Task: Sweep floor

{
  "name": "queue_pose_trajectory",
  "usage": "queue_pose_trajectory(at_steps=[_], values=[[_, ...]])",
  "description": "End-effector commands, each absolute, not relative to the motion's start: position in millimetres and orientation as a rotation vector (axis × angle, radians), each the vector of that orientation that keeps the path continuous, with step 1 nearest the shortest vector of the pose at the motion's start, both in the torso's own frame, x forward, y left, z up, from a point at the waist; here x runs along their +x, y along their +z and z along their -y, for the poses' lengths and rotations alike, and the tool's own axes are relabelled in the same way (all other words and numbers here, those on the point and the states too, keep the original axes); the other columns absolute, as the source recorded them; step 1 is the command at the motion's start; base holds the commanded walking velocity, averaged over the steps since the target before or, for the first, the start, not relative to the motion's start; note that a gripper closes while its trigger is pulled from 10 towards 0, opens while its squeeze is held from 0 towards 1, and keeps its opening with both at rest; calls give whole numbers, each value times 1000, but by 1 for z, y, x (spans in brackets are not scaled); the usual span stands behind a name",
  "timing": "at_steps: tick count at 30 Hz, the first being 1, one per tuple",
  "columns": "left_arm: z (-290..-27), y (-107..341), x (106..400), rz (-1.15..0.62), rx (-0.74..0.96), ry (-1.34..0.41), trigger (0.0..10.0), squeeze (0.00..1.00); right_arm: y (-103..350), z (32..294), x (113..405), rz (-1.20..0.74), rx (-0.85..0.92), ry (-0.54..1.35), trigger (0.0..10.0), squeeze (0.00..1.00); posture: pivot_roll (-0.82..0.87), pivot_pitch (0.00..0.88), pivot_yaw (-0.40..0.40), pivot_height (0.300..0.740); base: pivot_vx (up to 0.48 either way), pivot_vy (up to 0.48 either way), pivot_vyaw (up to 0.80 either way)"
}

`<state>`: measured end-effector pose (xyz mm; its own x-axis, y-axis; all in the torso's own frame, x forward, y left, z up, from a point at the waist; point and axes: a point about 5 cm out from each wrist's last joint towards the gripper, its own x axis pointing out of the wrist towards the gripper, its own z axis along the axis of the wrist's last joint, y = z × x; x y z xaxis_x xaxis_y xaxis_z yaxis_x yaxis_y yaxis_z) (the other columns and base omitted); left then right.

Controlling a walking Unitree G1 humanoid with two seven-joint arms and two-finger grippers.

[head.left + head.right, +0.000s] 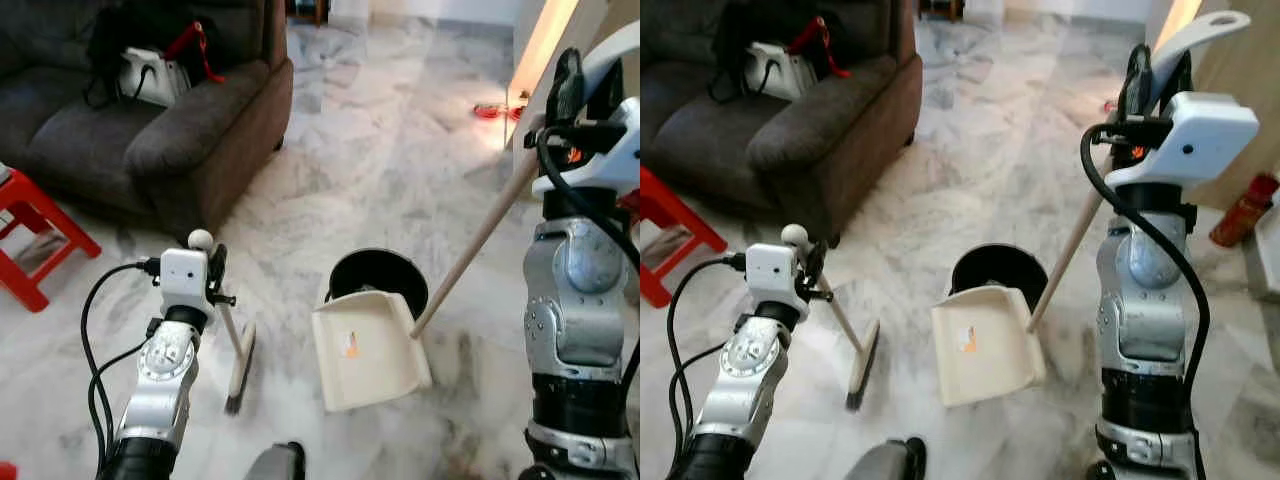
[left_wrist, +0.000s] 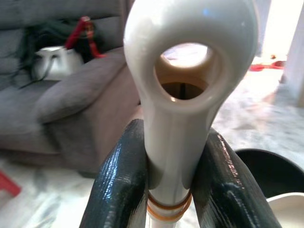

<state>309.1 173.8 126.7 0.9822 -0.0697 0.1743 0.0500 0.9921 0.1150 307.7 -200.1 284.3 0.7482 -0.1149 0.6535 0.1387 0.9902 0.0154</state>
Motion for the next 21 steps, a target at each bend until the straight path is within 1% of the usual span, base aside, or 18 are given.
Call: queue_pose_trajectory(at_steps=[1, 4, 6, 7, 11, 14, 17, 21], values=[[-171, 136, 312, 225, 110, -74, 10000, 0, 294, 202, 303, 761, -41, -146, 10000, 0, 152, 96, -17, 740, 0, 0, 0], [-170, 134, 313, 220, 104, -75, 10000, 0, 286, 206, 305, 734, -50, -157, 10000, 0, 149, 88, -18, 740, 0, 0, 0], [-171, 128, 315, 196, 101, -71, 10000, 0, 270, 213, 309, 680, -59, -181, 10000, 0, 147, 82, -18, 740, 0, 0, 0], [-171, 128, 315, 196, 101, -71, 10000, 0, 270, 213, 309, 680, -59, -181, 10000, 0, 147, 82, -18, 740, 0, 0, 0], [-171, 121, 315, 162, 97, -83, 10000, 0, 233, 230, 312, 557, -89, -248, 10000, 0, 144, 67, -18, 740, 0, 0, 0], [-172, 119, 315, 149, 88, -91, 10000, 0, 214, 238, 311, 504, -105, -280, 10000, 0, 141, 67, -18, 740, 0, 0, 0], [-170, 116, 315, 138, 67, -102, 10000, 0, 177, 252, 308, 394, -104, -341, 10000, 0, 149, 61, -17, 740, 0, 0, 0], [-169, 117, 315, 139, 62, -102, 10000, 0, 152, 256, 306, 319, -101, -358, 10000, 0, 150, 64, -16, 740, 0, 0, 0]])
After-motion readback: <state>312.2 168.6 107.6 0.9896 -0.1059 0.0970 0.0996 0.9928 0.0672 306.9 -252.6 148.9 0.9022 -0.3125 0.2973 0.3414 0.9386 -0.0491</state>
